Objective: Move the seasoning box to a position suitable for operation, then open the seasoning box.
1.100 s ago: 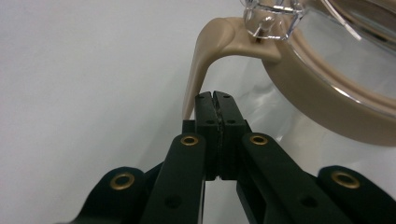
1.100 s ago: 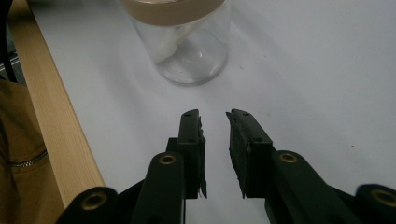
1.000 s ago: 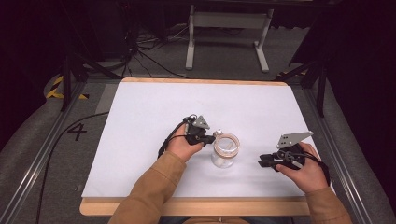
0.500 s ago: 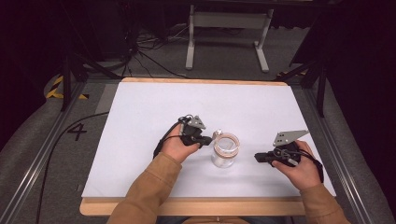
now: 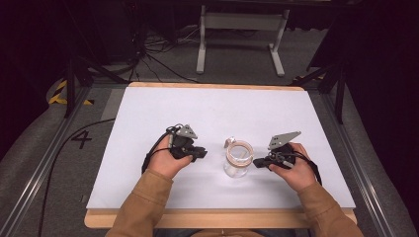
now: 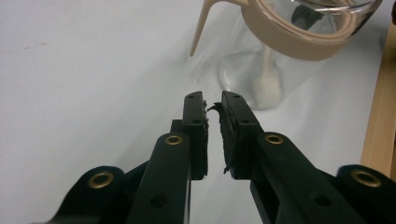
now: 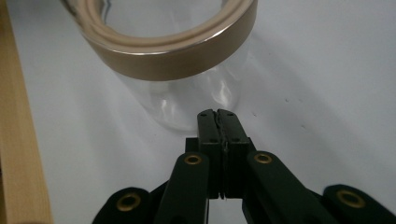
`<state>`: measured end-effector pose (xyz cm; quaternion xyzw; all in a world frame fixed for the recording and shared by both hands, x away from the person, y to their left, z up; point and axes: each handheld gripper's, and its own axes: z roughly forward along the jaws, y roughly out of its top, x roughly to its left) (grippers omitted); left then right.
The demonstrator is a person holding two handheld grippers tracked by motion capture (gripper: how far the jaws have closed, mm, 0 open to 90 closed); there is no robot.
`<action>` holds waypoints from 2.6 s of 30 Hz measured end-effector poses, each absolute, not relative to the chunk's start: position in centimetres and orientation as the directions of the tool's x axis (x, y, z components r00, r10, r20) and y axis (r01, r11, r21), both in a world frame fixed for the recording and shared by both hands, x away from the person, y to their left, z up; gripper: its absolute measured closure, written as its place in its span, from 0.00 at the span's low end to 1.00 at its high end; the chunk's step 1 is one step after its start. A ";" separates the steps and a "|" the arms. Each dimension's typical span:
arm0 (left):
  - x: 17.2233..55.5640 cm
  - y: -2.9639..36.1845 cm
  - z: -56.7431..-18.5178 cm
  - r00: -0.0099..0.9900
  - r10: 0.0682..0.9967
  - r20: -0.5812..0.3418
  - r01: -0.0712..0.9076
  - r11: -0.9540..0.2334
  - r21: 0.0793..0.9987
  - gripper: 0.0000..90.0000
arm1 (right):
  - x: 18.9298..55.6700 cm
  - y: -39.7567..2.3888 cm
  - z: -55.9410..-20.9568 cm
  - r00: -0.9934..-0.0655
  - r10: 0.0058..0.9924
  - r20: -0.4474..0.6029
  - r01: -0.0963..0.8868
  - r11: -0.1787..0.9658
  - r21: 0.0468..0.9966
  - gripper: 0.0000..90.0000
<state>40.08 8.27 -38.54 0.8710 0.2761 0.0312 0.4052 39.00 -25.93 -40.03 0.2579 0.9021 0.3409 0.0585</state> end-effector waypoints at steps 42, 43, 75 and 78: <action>40.5 9.4 -37.5 0.842 0.511 -0.171 0.445 -0.481 0.756 0.89 | 37.2 -23.8 -39.5 -0.902 0.431 0.018 0.337 0.679 0.652 1.00; 40.5 9.4 -37.2 0.845 0.503 -0.180 0.440 -0.464 0.769 0.89 | 37.1 -24.0 -39.3 -0.900 0.436 0.020 0.340 0.671 0.659 1.00; 43.7 2.9 -37.2 0.876 0.427 -0.226 0.371 -0.295 0.881 0.91 | 34.4 -27.8 -38.4 -0.851 0.524 0.027 0.386 0.590 0.709 1.00; 43.8 2.3 -37.5 0.876 0.424 -0.230 0.377 -0.302 0.876 0.91 | 34.2 -27.8 -38.5 -0.853 0.521 0.027 0.382 0.588 0.713 1.00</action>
